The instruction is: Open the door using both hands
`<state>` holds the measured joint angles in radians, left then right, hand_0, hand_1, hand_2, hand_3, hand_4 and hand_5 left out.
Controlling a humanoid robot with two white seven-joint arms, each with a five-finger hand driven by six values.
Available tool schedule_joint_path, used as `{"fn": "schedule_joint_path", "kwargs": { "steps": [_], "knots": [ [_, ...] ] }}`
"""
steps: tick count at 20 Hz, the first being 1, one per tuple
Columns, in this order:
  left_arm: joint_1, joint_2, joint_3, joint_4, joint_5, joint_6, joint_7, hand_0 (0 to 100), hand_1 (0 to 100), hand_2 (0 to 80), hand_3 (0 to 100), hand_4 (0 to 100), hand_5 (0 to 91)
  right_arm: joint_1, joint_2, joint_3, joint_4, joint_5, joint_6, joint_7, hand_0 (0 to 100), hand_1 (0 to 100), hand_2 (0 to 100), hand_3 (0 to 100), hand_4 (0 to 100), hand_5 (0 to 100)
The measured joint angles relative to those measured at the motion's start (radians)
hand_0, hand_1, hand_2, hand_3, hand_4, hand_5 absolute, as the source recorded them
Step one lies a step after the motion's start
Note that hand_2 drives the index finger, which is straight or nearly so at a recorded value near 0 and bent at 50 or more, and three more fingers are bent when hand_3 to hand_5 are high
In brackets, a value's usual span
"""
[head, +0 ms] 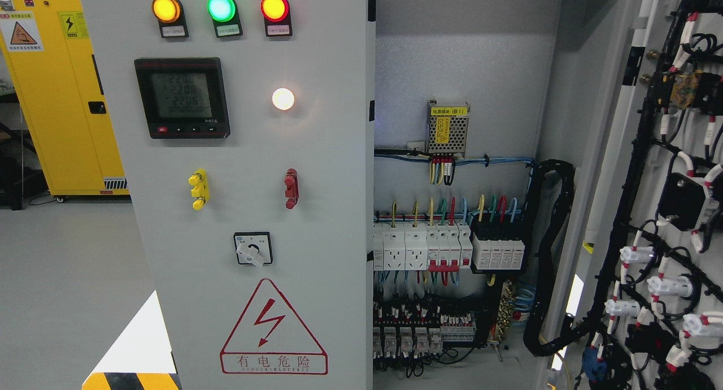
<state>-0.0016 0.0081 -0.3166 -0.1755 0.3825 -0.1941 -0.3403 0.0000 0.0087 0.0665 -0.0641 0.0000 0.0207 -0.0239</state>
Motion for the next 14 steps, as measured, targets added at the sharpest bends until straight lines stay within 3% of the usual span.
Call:
{"fn": "schedule_joint_path", "kwargs": {
  "steps": [2,4,8,14],
  "knots": [
    [0.001,-0.001,0.002,0.039,0.000,0.001,0.083,12,56,0.0,0,0,0.0,0.000,0.005,-0.001,0.000,0.000,0.000,0.000,0,50,4,0,0,0],
    [0.001,-0.002,0.003,0.071,0.000,0.004,0.130,12,56,0.0,0,0,0.0,0.000,0.008,-0.001,-0.001,0.000,0.000,0.000,0,50,4,0,0,0],
    [0.001,-0.004,0.005,0.120,0.000,0.006,0.167,12,56,0.0,0,0,0.0,0.000,0.014,-0.002,-0.005,0.000,0.000,0.001,0,50,4,0,0,0],
    [-0.008,-0.006,0.006,0.167,0.000,0.010,0.177,12,56,0.0,0,0,0.0,0.029,0.020,-0.003,-0.098,0.000,0.000,0.002,0,50,4,0,0,0]
  ]
}}
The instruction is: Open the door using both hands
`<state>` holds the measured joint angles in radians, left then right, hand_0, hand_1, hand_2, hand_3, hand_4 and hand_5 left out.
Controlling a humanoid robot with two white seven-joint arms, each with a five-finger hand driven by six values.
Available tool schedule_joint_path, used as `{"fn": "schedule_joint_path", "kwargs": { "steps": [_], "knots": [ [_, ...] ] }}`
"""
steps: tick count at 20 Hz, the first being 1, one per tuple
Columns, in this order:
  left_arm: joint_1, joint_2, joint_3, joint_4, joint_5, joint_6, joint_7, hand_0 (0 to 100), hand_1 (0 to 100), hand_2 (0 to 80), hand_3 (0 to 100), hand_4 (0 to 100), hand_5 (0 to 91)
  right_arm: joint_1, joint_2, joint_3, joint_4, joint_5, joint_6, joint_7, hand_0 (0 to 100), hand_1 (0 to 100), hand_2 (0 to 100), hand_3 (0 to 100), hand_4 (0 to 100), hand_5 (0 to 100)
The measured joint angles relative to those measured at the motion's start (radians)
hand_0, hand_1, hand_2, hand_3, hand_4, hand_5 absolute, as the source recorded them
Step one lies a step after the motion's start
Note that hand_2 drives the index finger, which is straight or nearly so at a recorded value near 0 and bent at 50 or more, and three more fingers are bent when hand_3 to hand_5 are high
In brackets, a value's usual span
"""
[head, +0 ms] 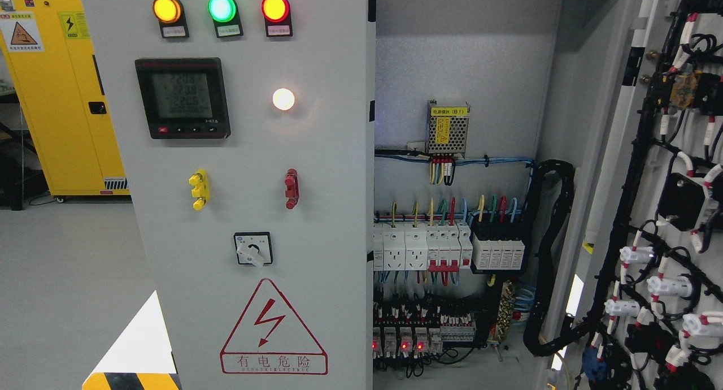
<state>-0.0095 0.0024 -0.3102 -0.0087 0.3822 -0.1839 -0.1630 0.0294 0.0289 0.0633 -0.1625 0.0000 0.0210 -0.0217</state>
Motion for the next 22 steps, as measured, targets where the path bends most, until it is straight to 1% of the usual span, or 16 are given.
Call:
{"fn": "schedule_joint_path", "kwargs": {
  "steps": [3,10,12,17,20,22],
  "knots": [
    [-0.012,-0.001,0.000,0.015,0.000,0.042,0.002,12,56,0.0,0,0,0.0,0.042,0.002,0.000,-0.113,0.000,0.000,0.000,0,50,4,0,0,0],
    [-0.032,-0.001,0.001,0.036,0.000,0.061,0.005,12,56,0.0,0,0,0.0,0.106,0.016,0.010,-0.461,0.000,0.000,0.000,0,50,4,0,0,0],
    [-0.034,-0.002,0.002,0.040,0.000,0.064,0.005,12,56,0.0,0,0,0.0,0.125,0.021,0.026,-0.572,0.000,0.000,0.000,0,50,4,0,0,0],
    [-0.038,-0.002,0.002,0.046,0.000,0.059,0.000,12,56,0.0,0,0,0.0,0.155,0.030,0.094,-0.848,0.000,-0.009,0.000,0,50,4,0,0,0],
    [-0.039,-0.002,0.002,0.050,0.000,0.055,-0.002,12,56,0.0,0,0,0.0,0.164,0.035,0.126,-0.990,0.000,-0.038,0.001,0,50,4,0,0,0],
    [-0.040,-0.002,0.002,0.051,0.000,0.053,-0.004,12,56,0.0,0,0,0.0,0.168,0.038,0.143,-1.075,0.000,-0.084,0.002,0,50,4,0,0,0]
  ]
}}
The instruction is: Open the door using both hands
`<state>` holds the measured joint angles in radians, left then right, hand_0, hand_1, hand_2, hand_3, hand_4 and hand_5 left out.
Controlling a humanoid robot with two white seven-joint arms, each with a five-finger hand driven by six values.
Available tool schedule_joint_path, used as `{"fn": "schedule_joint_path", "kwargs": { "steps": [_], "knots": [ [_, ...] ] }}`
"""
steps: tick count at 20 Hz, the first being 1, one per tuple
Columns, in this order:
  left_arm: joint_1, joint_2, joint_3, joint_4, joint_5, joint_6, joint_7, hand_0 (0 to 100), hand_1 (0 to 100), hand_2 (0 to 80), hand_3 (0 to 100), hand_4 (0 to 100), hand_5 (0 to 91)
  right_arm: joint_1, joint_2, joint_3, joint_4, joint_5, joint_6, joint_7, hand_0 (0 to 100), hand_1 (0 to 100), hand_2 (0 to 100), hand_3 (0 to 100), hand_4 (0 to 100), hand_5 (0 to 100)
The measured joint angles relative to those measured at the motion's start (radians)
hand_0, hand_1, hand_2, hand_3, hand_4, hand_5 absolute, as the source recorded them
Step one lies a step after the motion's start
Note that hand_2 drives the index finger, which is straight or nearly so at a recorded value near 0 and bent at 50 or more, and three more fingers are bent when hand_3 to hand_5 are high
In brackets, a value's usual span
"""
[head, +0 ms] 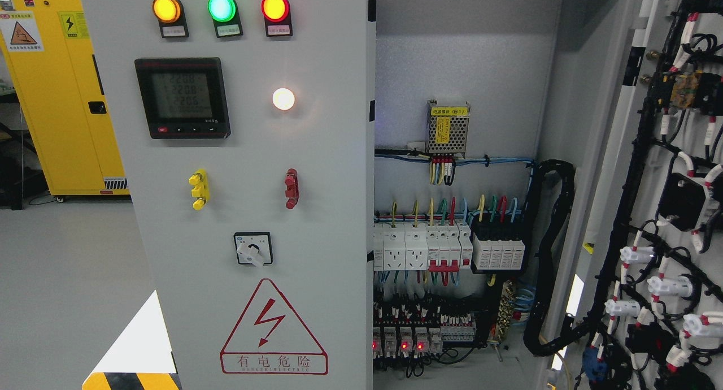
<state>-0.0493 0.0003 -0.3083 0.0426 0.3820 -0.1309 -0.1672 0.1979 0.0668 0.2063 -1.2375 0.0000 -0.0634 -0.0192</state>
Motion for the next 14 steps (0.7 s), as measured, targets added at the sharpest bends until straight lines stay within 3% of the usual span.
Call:
{"fn": "schedule_joint_path", "kwargs": {
  "steps": [3,6,11,14],
  "knots": [
    [-0.001,0.000,0.000,0.002,0.000,-0.001,0.002,12,56,0.0,0,0,0.0,0.003,0.003,0.021,-0.111,0.000,-0.123,0.001,0,50,4,0,0,0],
    [-0.001,0.000,0.000,0.003,0.000,-0.001,0.028,12,56,0.0,0,0,0.0,0.005,0.006,0.038,-0.210,0.000,-0.190,-0.001,0,50,4,0,0,0],
    [-0.001,0.000,0.000,0.005,0.000,-0.001,0.061,12,56,0.0,0,0,0.0,0.004,0.009,0.057,-0.372,0.000,-0.209,-0.005,0,50,4,0,0,0],
    [-0.001,0.000,0.000,0.005,0.000,-0.002,0.061,12,56,0.0,0,0,0.0,-0.011,0.010,0.065,-0.466,0.000,-0.157,-0.005,0,50,4,0,0,0]
  ]
}}
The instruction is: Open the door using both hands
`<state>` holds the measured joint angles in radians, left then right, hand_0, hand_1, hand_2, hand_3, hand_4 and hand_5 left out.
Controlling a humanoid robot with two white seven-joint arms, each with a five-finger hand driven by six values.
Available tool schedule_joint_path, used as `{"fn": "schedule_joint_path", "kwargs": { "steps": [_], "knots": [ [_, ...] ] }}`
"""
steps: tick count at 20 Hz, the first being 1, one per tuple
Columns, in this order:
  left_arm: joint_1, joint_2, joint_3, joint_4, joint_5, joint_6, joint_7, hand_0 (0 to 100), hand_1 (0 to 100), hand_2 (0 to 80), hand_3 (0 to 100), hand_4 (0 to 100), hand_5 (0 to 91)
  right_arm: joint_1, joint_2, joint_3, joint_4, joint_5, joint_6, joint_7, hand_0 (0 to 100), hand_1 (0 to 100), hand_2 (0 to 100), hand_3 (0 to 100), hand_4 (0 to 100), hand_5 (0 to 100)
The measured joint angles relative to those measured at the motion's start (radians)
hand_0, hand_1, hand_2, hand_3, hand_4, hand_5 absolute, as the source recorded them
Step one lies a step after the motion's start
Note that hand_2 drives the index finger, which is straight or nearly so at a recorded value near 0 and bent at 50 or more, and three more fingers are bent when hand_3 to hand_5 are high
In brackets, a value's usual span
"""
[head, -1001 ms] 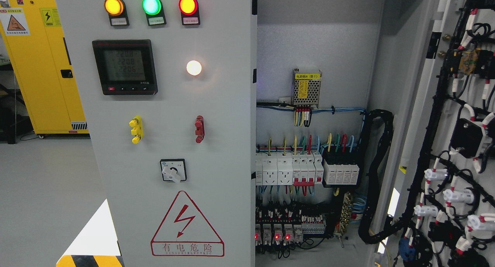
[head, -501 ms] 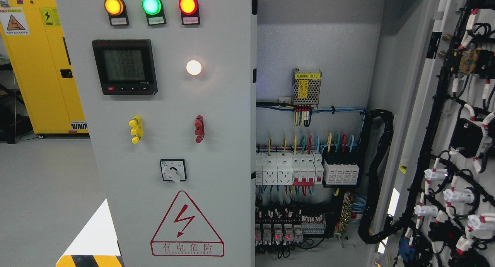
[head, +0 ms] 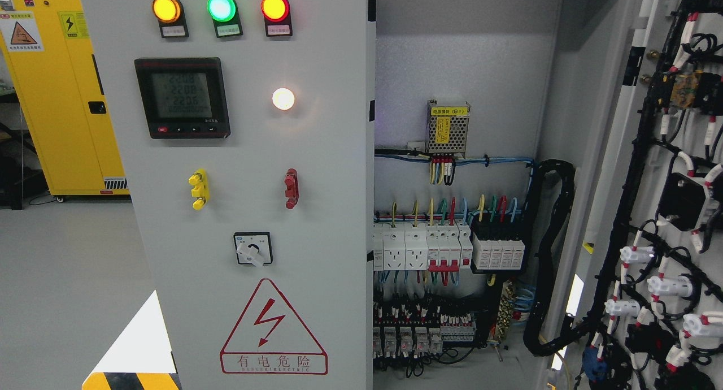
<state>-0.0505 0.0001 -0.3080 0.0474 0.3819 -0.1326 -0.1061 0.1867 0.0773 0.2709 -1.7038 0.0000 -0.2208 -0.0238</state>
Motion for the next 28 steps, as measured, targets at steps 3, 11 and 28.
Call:
{"fn": "schedule_joint_path", "kwargs": {
  "steps": [3,11,28],
  "knots": [
    [0.000,0.000,0.000,0.000,0.000,-0.002,0.000,12,56,0.0,0,0,0.0,-0.037,0.008,0.006,-0.083,0.000,0.084,0.000,0,50,4,0,0,0],
    [0.000,0.000,0.000,-0.001,0.000,-0.003,0.002,12,56,0.0,0,0,0.0,-0.171,0.029,0.023,-0.204,0.000,0.204,0.000,0,50,4,0,0,0],
    [0.000,0.000,0.000,-0.001,0.000,-0.022,-0.001,12,56,0.0,0,0,0.0,-0.572,0.048,-0.007,-0.062,0.000,0.277,-0.001,0,50,4,0,0,0]
  ]
}}
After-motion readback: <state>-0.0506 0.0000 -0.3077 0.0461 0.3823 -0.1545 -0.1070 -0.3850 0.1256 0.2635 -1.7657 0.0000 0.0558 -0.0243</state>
